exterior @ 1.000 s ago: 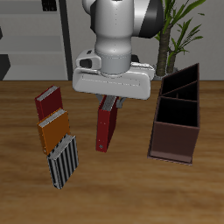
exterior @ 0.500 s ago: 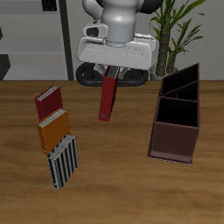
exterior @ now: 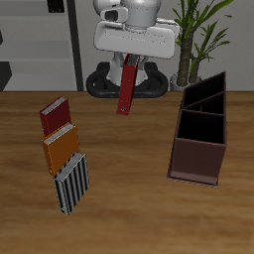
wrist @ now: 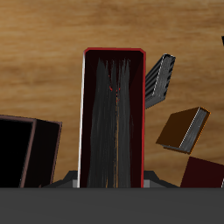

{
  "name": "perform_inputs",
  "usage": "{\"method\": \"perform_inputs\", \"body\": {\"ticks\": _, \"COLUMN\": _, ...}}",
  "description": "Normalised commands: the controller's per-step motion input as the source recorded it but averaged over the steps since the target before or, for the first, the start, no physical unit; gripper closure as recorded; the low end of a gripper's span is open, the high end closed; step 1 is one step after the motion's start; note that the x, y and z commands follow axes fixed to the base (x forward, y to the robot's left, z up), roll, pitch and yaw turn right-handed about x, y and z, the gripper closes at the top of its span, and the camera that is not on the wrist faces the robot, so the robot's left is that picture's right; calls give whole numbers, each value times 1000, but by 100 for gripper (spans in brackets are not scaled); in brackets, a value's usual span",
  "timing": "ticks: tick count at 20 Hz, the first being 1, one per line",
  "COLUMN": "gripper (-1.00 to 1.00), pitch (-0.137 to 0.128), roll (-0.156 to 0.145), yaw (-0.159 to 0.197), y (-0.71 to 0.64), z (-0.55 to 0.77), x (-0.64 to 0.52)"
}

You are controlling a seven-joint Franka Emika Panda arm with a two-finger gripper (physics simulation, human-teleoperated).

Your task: Place the left red book into the left desk caddy's back compartment

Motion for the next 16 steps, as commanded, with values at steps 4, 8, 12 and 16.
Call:
{"method": "perform_inputs", "body": {"ticks": 4, "gripper": 100, "pitch": -14, "roll": 47, "yaw": 12, "y": 339, "z": 57, "x": -633}}
{"method": "perform_inputs", "body": {"ticks": 8, "gripper": 100, "pitch": -14, "roll": 29, "yaw": 18, "y": 265, "z": -17, "x": -531}}
{"method": "perform_inputs", "body": {"ticks": 12, "gripper": 100, "pitch": 1, "roll": -10, "yaw": 4, "y": 83, "z": -50, "x": -251}}
{"method": "perform_inputs", "body": {"ticks": 16, "gripper": 100, "pitch": -26, "roll": -27, "yaw": -15, "y": -10, "z": -71, "x": -389}}
